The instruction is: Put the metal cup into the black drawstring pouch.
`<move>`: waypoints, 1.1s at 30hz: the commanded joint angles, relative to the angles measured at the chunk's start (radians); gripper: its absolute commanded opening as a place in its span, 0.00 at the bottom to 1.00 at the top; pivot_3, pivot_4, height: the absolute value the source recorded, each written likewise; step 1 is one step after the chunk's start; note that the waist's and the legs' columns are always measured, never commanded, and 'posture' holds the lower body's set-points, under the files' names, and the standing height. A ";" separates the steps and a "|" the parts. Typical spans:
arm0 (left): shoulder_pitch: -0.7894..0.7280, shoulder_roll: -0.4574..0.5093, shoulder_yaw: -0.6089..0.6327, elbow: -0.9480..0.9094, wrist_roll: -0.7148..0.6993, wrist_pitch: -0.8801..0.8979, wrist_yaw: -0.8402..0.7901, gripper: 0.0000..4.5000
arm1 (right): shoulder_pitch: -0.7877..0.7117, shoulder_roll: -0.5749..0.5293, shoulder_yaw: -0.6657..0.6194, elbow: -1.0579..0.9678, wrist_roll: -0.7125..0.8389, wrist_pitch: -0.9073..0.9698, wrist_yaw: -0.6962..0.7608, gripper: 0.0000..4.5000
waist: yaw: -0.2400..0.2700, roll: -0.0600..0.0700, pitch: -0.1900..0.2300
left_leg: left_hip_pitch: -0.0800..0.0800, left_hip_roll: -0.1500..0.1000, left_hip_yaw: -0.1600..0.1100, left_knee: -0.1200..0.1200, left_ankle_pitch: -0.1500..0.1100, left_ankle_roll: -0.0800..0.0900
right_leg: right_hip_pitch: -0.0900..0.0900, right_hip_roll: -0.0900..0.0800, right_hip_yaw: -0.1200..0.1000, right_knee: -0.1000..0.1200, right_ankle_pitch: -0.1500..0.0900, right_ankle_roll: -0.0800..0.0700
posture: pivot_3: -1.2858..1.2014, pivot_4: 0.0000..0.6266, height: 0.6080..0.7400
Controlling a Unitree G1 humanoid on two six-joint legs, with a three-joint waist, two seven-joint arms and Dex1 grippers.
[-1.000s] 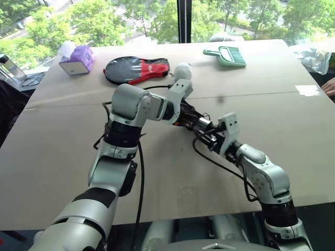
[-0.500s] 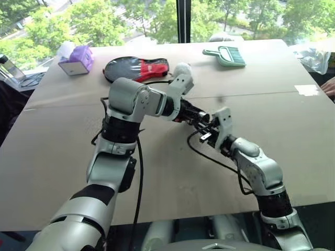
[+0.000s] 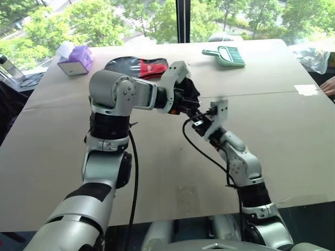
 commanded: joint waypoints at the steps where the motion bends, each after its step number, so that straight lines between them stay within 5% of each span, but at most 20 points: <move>1: 0.032 -0.008 0.025 0.008 0.000 -0.022 0.019 0.00 | 0.015 0.027 -0.067 -0.122 0.154 0.029 0.024 0.03 | -0.001 0.000 0.000 | 0.000 0.000 0.000 0.000 0.000 0.000 | 0.000 0.000 0.000 0.000 0.000 0.000 | 0.52 0.24 1.00; 12: -0.035 -0.081 0.163 0.145 -0.103 0.034 0.074 0.00 | 0.003 -0.031 -0.015 -0.089 0.159 0.079 0.087 0.03 | -0.013 0.000 0.000 | 0.000 0.000 0.000 0.000 0.000 0.000 | 0.000 0.000 0.000 0.000 0.000 0.000 | 0.52 0.24 1.00; 23: -0.006 -0.055 0.137 0.137 -0.211 0.034 0.124 0.00 | -0.052 -0.100 0.111 -0.005 -0.036 0.038 0.144 0.03 | -0.013 0.000 0.000 | 0.000 0.000 0.000 0.000 0.000 0.000 | 0.000 0.000 0.000 0.000 0.000 0.000 | 0.52 0.24 1.00; 33: 0.036 -0.025 0.121 0.129 -0.276 0.034 0.171 0.00 | -0.052 -0.100 0.063 0.001 -0.034 0.036 0.100 0.03 | -0.013 0.000 0.000 | 0.000 0.000 0.000 0.000 0.000 0.000 | 0.000 0.000 0.000 0.000 0.000 0.000 | 0.52 0.24 1.00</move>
